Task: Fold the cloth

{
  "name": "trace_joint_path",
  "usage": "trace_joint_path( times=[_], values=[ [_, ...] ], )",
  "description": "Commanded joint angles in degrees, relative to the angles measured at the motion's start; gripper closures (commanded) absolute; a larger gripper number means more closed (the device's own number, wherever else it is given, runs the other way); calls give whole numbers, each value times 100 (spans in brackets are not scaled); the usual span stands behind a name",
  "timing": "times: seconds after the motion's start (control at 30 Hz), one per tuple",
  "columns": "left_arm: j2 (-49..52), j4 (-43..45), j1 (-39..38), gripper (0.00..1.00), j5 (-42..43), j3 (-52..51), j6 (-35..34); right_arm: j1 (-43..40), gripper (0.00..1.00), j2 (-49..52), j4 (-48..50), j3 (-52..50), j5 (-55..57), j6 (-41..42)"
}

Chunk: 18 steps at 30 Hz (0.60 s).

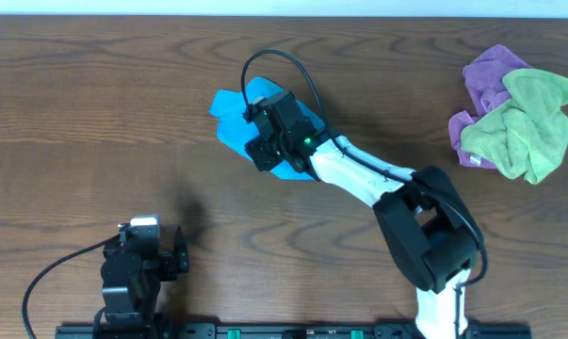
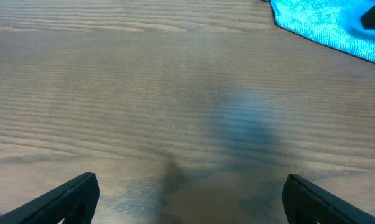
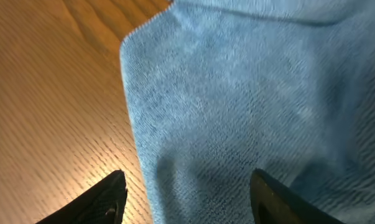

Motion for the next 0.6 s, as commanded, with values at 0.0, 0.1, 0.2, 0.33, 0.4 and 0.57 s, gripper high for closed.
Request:
trace_joint_path(
  times=[0.0, 0.1, 0.2, 0.33, 0.4, 0.57],
  values=[
    [-42, 4, -20, 5, -103, -39, -15, 76, 37, 136, -11, 24, 37, -170],
    [-42, 4, -20, 5, -103, -39, -17, 81, 39, 197, -37, 24, 35, -170],
    [-42, 4, -20, 5, -103, -39, -15, 85, 42, 297, -85, 24, 35, -168],
    [-42, 4, -20, 5, -103, -39, -17, 90, 47, 396, -181, 24, 35, -168],
    [-42, 4, -20, 5, -103, -39, -15, 90, 51, 398, -179, 24, 37, -168],
    [-42, 4, -20, 5, -103, -39, -17, 96, 82, 398, -168, 24, -17, -162]
  ],
)
